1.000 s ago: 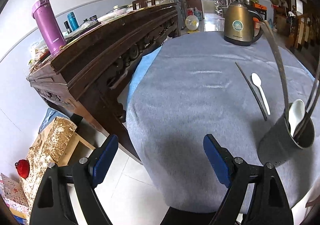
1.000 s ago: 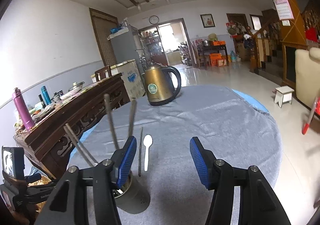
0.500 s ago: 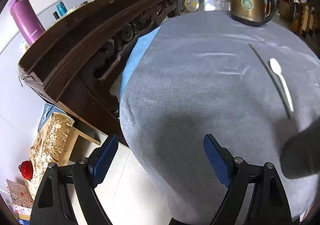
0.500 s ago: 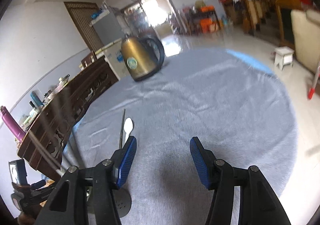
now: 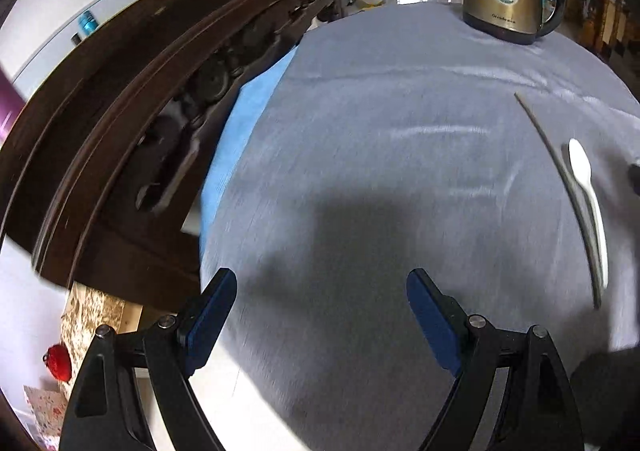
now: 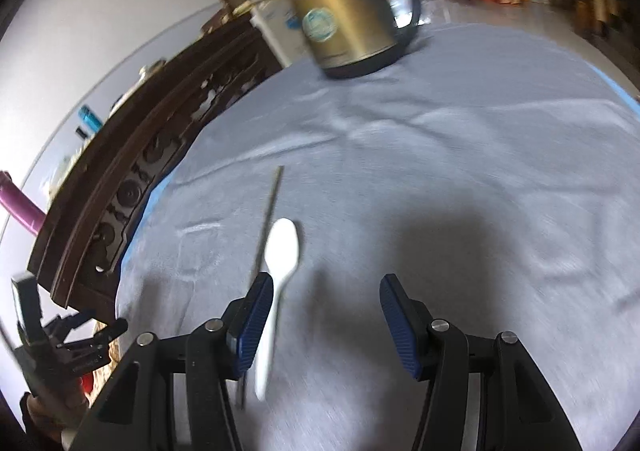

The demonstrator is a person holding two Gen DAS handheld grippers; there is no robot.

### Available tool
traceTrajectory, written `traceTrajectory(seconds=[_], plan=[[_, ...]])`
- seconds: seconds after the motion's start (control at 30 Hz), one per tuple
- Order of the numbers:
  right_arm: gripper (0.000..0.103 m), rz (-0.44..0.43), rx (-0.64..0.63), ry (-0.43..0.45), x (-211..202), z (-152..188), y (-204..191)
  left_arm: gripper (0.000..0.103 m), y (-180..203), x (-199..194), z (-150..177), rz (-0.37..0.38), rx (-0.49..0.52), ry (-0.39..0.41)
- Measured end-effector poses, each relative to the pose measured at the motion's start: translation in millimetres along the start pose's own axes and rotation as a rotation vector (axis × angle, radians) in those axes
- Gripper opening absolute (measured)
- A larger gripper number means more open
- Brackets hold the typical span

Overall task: Organize utensils
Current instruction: 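Move both grippers down to the last white spoon and chopstick on the cloth, then close right gripper on the white spoon while left gripper grasps the dark chopstick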

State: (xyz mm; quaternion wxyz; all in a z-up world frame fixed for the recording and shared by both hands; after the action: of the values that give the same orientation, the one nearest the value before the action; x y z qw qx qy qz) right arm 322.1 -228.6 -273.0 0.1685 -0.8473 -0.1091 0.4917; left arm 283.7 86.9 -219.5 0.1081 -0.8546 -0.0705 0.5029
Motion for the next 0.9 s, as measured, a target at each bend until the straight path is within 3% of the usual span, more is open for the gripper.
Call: traceTrajectory(seconds=[0.23,0.47,0.5,0.63,0.67,0.9], plan=[[0.060,0.003,-0.070,-0.056,50.7,-20.5,-30.9,0.087,8.2,12.1,-27.0,0.009,0.030,0.008],[0.058,0.041,-0.146,-0.092,68.3,-21.4,-34.5,0.087,26.9,22.2,-51.9,0.047,0.055,0.023],[0.056,0.050,-0.160,-0.094,68.4,-21.5,-34.4,0.087,30.6,23.0,-55.8,0.052,0.061,0.026],[0.025,0.127,-0.245,-0.103,72.2,-22.4,-34.7,0.087,46.1,25.2,-73.6,0.077,0.081,0.045],[0.010,0.134,-0.263,-0.105,72.7,-22.5,-34.7,0.087,49.2,26.3,-77.7,0.085,0.081,0.046],[0.005,0.116,-0.236,-0.060,59.4,-26.1,-18.3,0.087,99.3,31.7,-115.6,0.227,0.098,0.056]])
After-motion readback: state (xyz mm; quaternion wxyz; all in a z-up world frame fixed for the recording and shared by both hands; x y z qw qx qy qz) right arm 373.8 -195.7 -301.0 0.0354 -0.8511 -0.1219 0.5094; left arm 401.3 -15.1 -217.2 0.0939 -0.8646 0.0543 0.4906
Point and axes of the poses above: each gripper's, at about its wrist camera, not at the fingertips, and x roughly the way its jaws point, y to its right, z to its underside, the point moved 9 cm from there along x, roughly the way its jaws point, and after that the axes turned 1 degree about x, right-handed, at the moved point
